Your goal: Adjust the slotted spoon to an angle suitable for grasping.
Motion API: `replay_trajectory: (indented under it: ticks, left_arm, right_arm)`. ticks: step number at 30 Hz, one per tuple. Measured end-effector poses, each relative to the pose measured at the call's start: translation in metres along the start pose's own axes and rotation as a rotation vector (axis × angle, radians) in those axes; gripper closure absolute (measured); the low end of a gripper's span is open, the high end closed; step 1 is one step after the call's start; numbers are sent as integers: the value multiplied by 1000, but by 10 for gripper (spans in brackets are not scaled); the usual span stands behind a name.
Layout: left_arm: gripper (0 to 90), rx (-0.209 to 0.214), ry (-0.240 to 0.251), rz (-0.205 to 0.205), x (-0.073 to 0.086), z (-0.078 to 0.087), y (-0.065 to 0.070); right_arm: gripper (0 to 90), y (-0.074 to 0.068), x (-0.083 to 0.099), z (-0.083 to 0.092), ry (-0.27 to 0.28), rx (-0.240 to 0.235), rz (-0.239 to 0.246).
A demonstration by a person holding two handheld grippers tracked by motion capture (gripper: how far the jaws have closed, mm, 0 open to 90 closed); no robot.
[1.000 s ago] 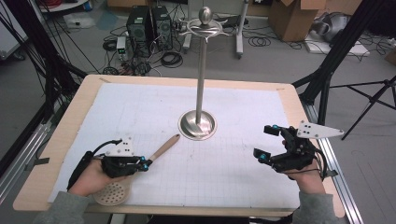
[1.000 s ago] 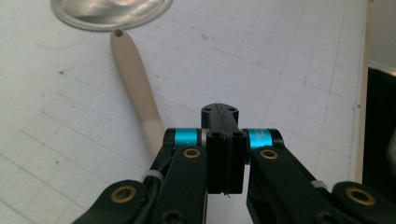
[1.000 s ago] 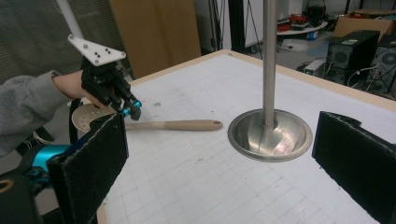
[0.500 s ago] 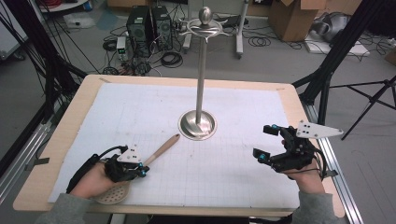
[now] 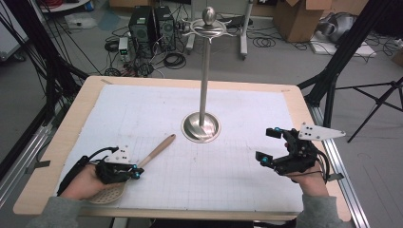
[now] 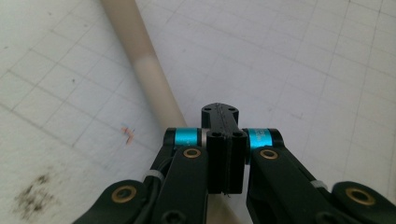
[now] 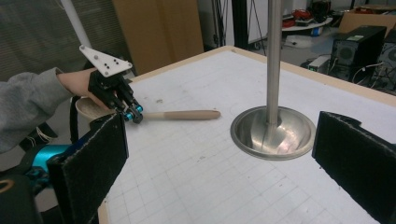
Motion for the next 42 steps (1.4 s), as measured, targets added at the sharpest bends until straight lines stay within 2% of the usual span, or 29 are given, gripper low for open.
replay_trajectory:
  ticks: [5, 9, 10, 11, 14, 16, 21, 26, 33, 39, 42]
  left_arm:
    - [897, 17, 21, 16, 11, 12, -7]
    - [897, 26, 59, 40, 12, 16, -13]
    - [897, 13, 77, 40, 11, 17, -15]
    - [897, -12, 88, 62, 9, 18, -19]
    - [897, -39, 142, 108, 3, 22, -28]
    - [897, -54, 154, 137, 2, 21, -33]
    - [897, -86, 131, 183, -2, 12, -40]
    - [896, -117, 90, 197, -10, 0, -41]
    - [896, -153, 59, 211, -14, -10, -46]
    - [896, -147, 46, 198, -16, -13, -45]
    - [896, -116, 59, 175, -17, -15, -43]
  right_arm:
    - [22, 0, 0, -1, 3, 2, 6]
    - [22, -1, 0, -1, 7, -12, -3]
    - [22, -2, 0, 0, 10, -18, -2]
    - [22, -2, -1, 0, 13, -16, 2]
    - [22, -1, -1, 2, 17, -13, -3]
    - [22, -1, -1, 4, 18, -9, -9]
    - [22, -1, 1, 5, 15, -3, -6]
    - [22, -3, 1, 7, 13, -2, -5]
    - [22, -2, 3, 9, 9, 5, -6]
    - [22, -2, 5, 12, 12, 11, -9]
    - [22, -2, 5, 13, 9, 15, -7]
Point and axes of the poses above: each handheld gripper's, and its own axes: z roughly backward along the jaws, x roughly out of its underside, y roughly to its right, the point moved 5 cm from there along -z, roughly forward along the jaws, and after that the axes turned 2 degrees about -z, right-handed, at the moved point
